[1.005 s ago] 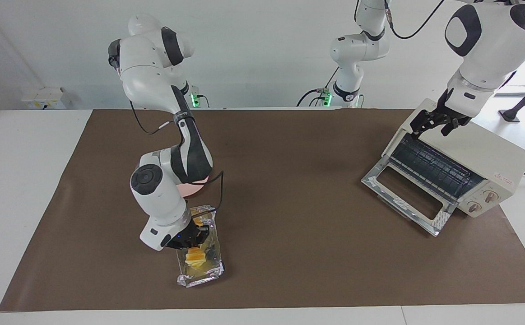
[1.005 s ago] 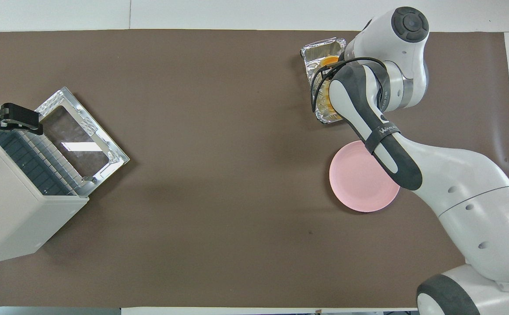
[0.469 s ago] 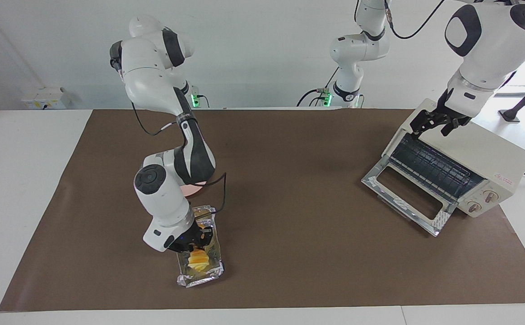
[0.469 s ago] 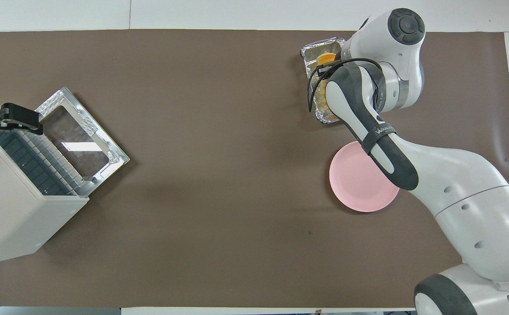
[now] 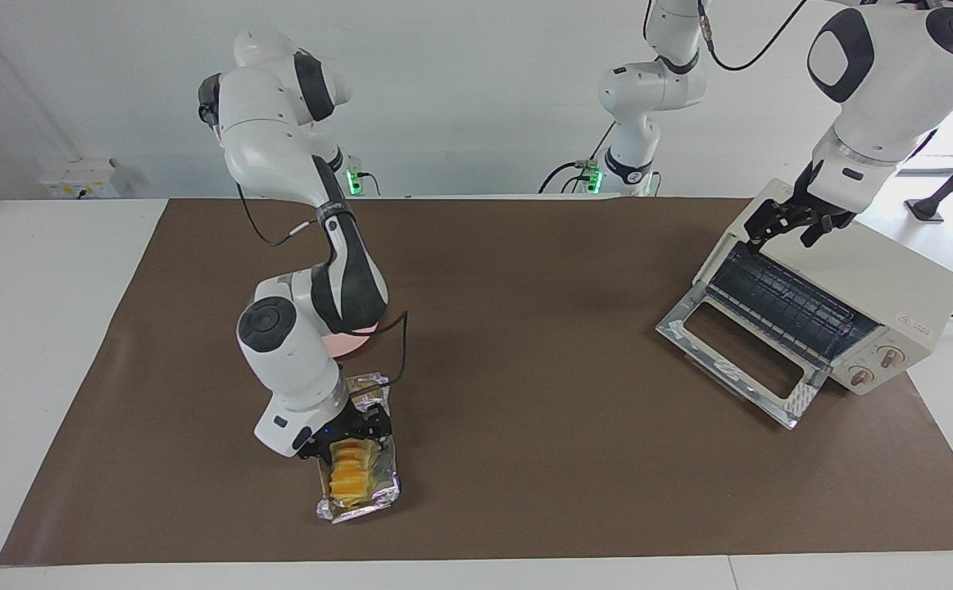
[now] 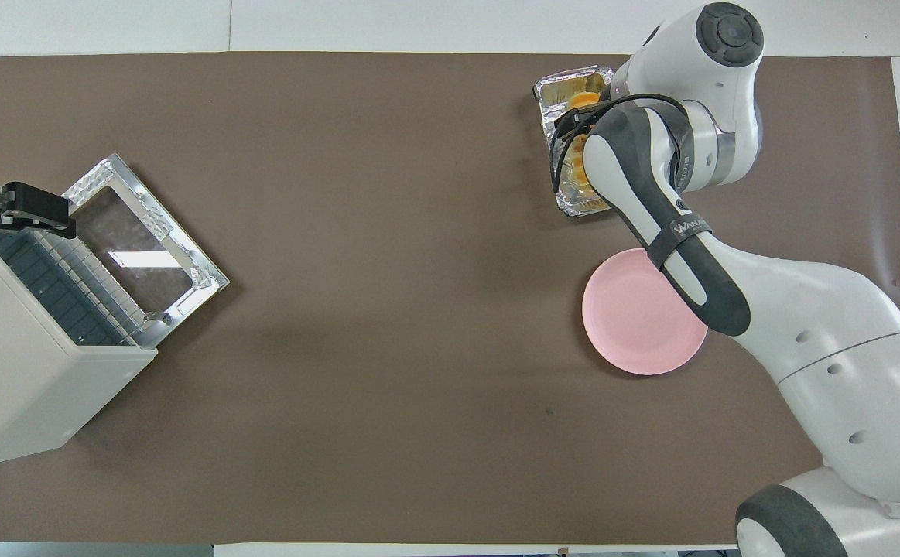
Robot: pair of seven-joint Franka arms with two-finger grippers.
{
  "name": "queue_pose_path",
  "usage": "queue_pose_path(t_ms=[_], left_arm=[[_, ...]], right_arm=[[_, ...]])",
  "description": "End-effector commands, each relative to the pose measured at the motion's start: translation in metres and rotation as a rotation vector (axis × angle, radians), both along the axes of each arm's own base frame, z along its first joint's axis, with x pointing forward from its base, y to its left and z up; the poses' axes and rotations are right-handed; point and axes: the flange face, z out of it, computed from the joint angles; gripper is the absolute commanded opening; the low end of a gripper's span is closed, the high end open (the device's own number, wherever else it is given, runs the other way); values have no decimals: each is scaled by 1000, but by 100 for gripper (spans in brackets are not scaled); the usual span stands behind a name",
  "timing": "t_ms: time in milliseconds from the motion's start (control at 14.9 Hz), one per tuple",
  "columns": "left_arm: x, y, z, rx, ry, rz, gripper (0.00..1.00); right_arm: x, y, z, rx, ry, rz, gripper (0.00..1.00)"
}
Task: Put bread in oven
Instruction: 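Carry the bread with the right gripper into the foil tray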
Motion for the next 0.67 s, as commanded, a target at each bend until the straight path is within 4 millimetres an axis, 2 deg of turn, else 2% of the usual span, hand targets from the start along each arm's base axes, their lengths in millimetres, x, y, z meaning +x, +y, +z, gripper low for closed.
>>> queue_pose_path(t_ms=[0, 335, 469, 603], left_arm=[[-6, 1, 5, -9, 3, 12, 100], [-6, 1, 5, -9, 3, 12, 100], [-6, 1, 5, -9, 3, 12, 100], [-6, 1, 5, -9, 3, 12, 100]], right_arm=[[3, -9, 29, -3, 10, -5, 100], [6, -30, 30, -60, 8, 42, 100], [9, -39, 32, -75, -24, 56, 97], [3, -40, 12, -80, -31, 60, 96]])
